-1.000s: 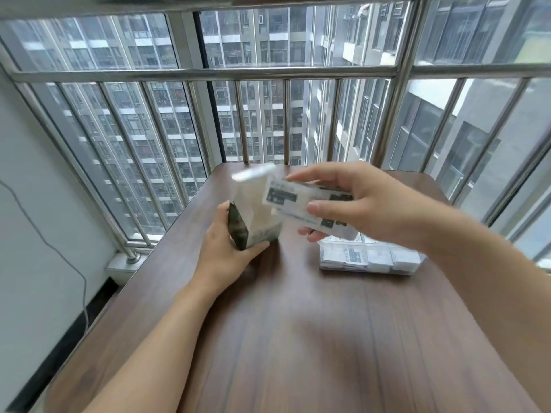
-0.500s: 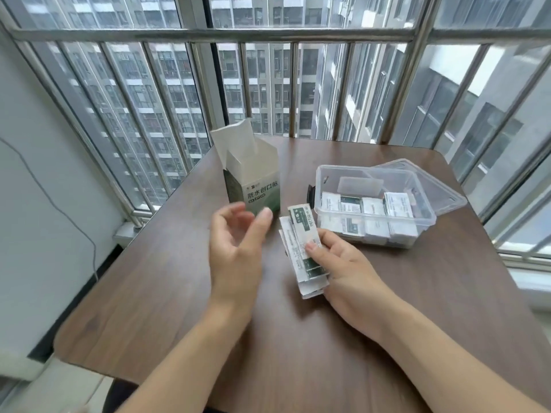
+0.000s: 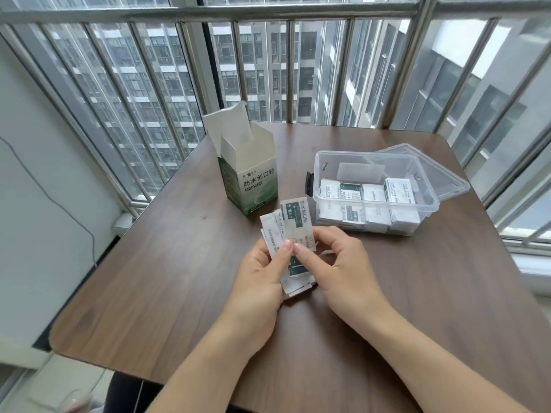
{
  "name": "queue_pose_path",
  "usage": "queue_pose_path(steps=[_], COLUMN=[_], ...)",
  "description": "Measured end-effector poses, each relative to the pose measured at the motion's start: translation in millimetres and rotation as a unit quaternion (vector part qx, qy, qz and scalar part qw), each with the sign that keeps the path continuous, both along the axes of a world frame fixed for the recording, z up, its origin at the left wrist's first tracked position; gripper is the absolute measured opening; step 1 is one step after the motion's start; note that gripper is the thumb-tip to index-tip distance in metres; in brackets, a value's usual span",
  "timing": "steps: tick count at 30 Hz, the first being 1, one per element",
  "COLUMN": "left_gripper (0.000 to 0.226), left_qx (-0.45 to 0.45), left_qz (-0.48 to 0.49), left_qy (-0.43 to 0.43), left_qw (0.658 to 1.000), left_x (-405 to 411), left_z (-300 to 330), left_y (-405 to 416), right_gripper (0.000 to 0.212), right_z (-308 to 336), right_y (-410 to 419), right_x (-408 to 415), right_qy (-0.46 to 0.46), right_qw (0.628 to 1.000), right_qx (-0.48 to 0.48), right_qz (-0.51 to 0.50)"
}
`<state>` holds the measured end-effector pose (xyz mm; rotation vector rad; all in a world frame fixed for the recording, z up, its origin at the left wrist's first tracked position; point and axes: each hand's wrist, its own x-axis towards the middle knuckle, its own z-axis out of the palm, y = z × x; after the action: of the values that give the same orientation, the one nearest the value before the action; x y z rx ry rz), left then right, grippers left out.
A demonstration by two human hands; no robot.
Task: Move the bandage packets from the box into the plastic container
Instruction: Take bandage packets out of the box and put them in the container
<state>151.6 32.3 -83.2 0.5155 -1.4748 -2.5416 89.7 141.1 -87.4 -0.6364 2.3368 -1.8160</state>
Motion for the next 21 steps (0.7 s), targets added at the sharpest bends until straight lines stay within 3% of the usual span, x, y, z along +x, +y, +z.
queue_pose_path(steps=[8,14,18,21], left_gripper=[0.036,0.029,0.031,0.034], left_qx=[-0.075,0.021,0.045,0.051], left_qz=[0.021,0.008,-0.009,-0.022], left_qy=[0.025,0.005,-0.016,-0.021], left_qw=[0.997,1.0,0.999,0.998], left_x=[2,3,3,4], left_z=[-1,5,7,7], left_y=[3,-2,-6,-7], right_gripper=[0.011,0.017,0.018,0.02], right_z=[11,23,24,26], right_y=[6,13,15,13], right_x=[-3,-4,-4,-2], right_qy=[-0.169,-0.297,-0.318,-0.277], right_qw=[0.972,0.926,0.915,0.929], right_qx=[-0.161,-0.235,-0.244,-0.241], right_qz=[-0.019,-0.004,0.032,0.036])
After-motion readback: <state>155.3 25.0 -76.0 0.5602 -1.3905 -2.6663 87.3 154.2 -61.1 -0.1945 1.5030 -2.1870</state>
